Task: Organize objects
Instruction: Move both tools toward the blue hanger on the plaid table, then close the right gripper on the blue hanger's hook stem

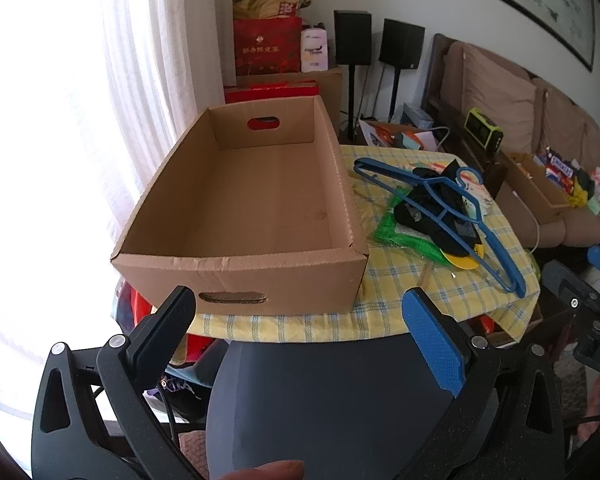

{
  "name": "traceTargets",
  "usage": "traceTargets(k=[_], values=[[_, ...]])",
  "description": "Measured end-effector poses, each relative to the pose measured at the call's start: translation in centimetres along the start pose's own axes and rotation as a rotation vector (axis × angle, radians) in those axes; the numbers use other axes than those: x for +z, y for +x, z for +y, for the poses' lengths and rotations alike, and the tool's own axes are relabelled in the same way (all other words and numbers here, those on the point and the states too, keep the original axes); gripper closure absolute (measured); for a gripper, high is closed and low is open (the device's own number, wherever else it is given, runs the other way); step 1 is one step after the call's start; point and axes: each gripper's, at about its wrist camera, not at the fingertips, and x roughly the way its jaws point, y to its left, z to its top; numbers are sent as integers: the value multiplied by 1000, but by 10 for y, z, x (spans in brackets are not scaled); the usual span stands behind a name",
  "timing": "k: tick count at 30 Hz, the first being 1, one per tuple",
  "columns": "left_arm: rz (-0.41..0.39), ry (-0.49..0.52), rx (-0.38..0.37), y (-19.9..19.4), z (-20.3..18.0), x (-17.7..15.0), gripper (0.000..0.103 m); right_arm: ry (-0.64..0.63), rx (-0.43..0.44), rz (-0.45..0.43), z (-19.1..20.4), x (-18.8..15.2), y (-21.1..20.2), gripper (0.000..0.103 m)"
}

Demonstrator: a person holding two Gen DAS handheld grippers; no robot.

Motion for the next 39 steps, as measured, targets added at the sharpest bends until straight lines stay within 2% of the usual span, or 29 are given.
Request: traceTargets(k=[3, 7, 12, 16, 23, 25, 27, 29, 31, 34, 39], values=[[-5, 17, -10, 6, -5, 4, 0, 11, -12, 1, -9, 1, 6, 0], [-24, 48, -78, 10, -15, 10, 0, 38, -30, 8, -25, 2, 14, 0], [-44, 76, -102, 16, -27, 18, 0, 67, -61, 1, -45, 2, 21, 0], [-22, 73, -150, 28, -38, 24, 2, 87, -95, -1, -63, 0, 27, 0], [16, 121, -195, 48, -68, 24, 3, 135, -85, 26, -93, -9, 47, 0], [63, 142, -224, 59, -77, 24, 3, 151, -81, 38, -100, -13, 55, 0], [46, 175, -201, 63, -87, 22, 3, 161, -79, 55, -105, -16, 63, 0], [51, 189, -209, 66, -95, 21, 4, 162, -68, 72, -108, -20, 71, 2], [53, 180, -234, 67, -99, 21, 8, 158, -66, 91, -110, -24, 78, 12], [37, 192, -245, 67, -107, 25, 11, 152, -65, 110, -112, -26, 87, 19], [52, 214, -258, 81, -124, 31, 20, 136, -56, 124, -115, -24, 104, 26]])
